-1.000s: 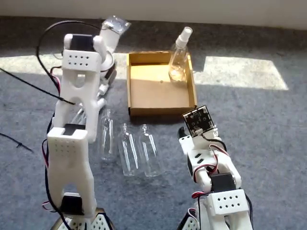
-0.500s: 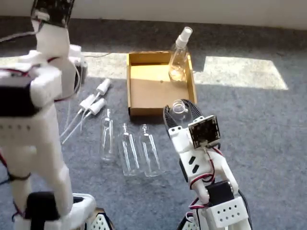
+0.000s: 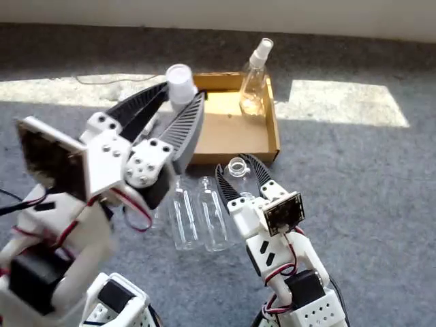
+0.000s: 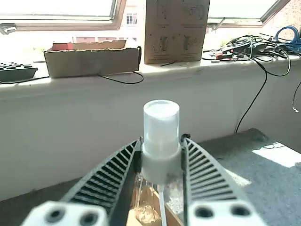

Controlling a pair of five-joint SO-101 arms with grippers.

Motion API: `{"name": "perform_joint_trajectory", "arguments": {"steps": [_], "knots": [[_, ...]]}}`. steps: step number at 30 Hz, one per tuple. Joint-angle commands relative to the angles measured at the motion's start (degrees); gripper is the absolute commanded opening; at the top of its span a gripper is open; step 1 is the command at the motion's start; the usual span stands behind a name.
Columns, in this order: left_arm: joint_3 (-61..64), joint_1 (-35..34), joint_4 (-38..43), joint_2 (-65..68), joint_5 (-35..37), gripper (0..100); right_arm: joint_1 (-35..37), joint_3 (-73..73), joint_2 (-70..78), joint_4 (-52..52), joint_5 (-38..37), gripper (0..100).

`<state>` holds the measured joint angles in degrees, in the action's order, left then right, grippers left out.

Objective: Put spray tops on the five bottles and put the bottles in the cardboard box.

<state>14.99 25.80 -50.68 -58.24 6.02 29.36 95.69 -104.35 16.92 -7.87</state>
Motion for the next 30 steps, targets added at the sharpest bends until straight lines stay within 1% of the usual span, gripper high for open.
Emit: {"name": "perform_joint_trajectory", "arguments": {"steps": [1, 3, 8, 14, 18, 20, 25, 30], "knots": [[8.13, 6.37, 17.85, 0.84, 0.26, 4, 0.31, 3.21, -1.01, -1.1, 0.53, 0.4], [9.19, 8.04, 20.22, 2.86, 0.26, 4, 0.31, 3.21, -1.01, -1.1, 0.53, 0.4], [9.01, 8.4, 20.4, 7.08, 0.44, 4, 0.31, 3.21, -1.01, -1.1, 0.53, 0.4], [8.4, 8.66, 19.96, 7.34, 0.44, 4, 0.13, 3.65, -1.01, -1.1, 0.53, 0.4], [7.69, 8.48, 13.71, 5.14, 0.53, 4, 0.04, 3.65, -1.01, -1.1, 0.44, 0.4], [8.22, 8.75, 11.96, 2.86, 0.53, 4, 0.04, 3.65, -1.01, -1.1, 0.53, 0.4], [9.1, 8.48, 10.73, -1.19, 0.53, 4, 0.04, 3.74, -1.01, -1.1, 0.53, 0.4], [8.75, 8.84, 10.73, -2.42, 0.53, 4, 0.13, 3.74, -1.01, -1.1, 0.53, 0.4]]}}
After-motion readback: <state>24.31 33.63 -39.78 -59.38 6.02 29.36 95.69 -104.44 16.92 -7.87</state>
